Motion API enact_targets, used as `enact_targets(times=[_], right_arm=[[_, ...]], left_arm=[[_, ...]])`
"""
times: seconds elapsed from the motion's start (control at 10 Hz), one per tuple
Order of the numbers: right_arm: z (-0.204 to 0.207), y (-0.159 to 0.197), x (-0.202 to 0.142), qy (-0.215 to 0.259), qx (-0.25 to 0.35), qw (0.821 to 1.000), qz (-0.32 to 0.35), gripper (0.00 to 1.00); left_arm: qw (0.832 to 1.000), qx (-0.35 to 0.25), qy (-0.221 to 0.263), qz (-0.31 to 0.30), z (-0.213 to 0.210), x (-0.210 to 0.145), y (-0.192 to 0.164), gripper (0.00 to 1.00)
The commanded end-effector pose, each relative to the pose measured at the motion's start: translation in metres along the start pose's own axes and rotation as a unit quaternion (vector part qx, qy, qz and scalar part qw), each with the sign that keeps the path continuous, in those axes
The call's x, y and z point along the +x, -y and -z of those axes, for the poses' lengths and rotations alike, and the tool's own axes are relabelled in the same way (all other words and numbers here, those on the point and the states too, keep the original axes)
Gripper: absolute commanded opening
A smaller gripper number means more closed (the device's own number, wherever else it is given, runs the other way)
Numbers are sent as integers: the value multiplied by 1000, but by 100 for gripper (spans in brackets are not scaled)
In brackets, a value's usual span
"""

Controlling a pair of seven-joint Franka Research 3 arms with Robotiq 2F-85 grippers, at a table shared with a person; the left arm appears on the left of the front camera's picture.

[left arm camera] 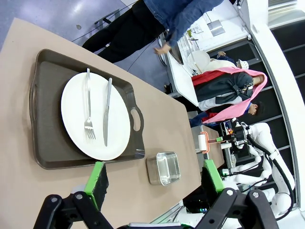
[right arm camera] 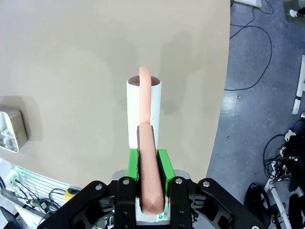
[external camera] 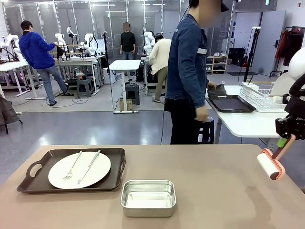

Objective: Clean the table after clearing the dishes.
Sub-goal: Place the Lint Roller back on top of the Airtight Container.

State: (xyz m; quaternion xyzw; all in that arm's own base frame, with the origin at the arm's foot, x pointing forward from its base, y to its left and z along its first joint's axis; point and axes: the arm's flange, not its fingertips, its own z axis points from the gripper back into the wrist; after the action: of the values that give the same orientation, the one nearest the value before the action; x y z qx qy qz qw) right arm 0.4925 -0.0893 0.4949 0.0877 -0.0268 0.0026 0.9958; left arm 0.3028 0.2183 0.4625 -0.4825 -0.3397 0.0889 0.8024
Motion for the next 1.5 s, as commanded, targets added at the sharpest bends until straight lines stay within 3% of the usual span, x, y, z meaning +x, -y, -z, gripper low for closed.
enact_targets(times=[0.0, 0.2, 0.4, 0.6, 0.9, 1.2, 1.3, 1.4], right_arm=[[0, 0, 0, 0, 0, 1000, 0, 22], [-45, -70, 2, 50, -23, 987, -153, 22], [-73, -152, -1, 56, -56, 953, -293, 22], [-86, -229, -7, 44, -76, 904, -419, 22], [-84, -358, -31, 44, -130, 808, -573, 22], [-58, -437, -49, 7, -144, 749, -646, 22], [-42, -453, -63, -14, -123, 746, -655, 22], [-32, -461, -74, -21, -83, 754, -651, 22]], left_arm=[[1000, -9, 4, 7, -2, 1, 0, 100], [1000, -9, 4, 7, -2, 1, 0, 100], [1000, -9, 4, 7, -2, 1, 0, 100], [1000, -9, 4, 7, -2, 1, 0, 100], [1000, -9, 4, 7, -2, 1, 0, 100], [1000, -9, 4, 7, -2, 1, 0, 100], [1000, -9, 4, 7, -2, 1, 0, 100], [1000, -9, 4, 7, -2, 1, 0, 100]])
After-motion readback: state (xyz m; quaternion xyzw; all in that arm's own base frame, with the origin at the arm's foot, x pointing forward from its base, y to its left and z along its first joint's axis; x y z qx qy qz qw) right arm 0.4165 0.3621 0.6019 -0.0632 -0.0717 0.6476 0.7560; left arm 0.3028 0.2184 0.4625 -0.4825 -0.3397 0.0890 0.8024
